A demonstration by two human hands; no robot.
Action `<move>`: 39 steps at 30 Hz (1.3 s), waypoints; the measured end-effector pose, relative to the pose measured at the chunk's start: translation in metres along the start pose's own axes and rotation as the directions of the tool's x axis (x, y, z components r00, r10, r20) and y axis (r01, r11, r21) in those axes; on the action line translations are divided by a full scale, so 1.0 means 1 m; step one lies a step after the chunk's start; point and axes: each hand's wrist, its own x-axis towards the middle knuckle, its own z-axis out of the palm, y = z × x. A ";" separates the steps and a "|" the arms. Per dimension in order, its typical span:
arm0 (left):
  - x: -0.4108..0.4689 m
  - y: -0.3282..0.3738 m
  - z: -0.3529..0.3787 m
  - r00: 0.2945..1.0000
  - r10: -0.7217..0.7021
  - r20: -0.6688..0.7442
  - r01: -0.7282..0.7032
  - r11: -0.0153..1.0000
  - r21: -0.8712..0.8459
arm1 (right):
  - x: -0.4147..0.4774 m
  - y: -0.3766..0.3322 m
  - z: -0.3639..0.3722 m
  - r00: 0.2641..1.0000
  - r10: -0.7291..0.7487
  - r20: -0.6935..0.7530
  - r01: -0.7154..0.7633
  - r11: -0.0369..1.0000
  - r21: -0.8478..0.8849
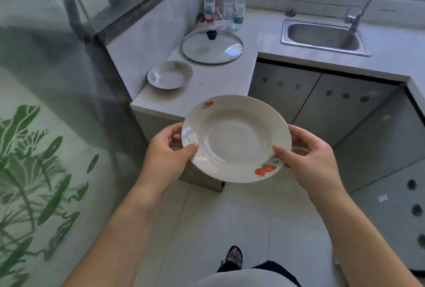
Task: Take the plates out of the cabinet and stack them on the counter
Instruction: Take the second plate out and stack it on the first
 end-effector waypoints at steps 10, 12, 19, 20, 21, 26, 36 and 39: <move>0.142 0.006 -0.030 0.985 -0.109 -0.135 0.112 0.994 0.015 | 0.158 -0.003 0.098 0.979 0.069 0.191 -0.051 0.994 -0.094; 0.178 0.003 -0.040 0.983 -0.111 -0.143 0.120 0.991 0.058 | 0.189 -0.003 0.124 0.975 0.079 0.206 -0.052 0.990 -0.132; 0.306 0.016 -0.067 0.984 -0.131 -0.118 0.139 0.988 0.069 | 0.286 -0.027 0.196 0.979 0.102 0.177 -0.065 0.977 -0.205; 0.321 0.017 -0.070 0.985 -0.128 -0.113 0.137 0.987 0.079 | 0.298 -0.028 0.205 0.978 0.107 0.181 -0.068 0.976 -0.209; 0.334 0.018 -0.073 0.986 -0.125 -0.107 0.136 0.985 0.103 | 0.310 -0.028 0.215 0.977 0.112 0.181 -0.071 0.973 -0.218; 0.381 0.005 -0.083 0.977 -0.163 -0.138 0.194 0.950 0.245 | 0.349 -0.016 0.254 0.971 0.154 0.181 -0.108 0.964 -0.243; 0.423 -0.020 -0.086 0.932 -0.274 -0.236 0.342 0.880 0.329 | 0.401 0.008 0.306 0.924 0.238 0.298 -0.093 0.899 -0.429; 0.430 -0.024 -0.087 0.917 -0.296 -0.266 0.374 0.869 0.323 | 0.409 0.014 0.316 0.915 0.250 0.317 -0.082 0.884 -0.460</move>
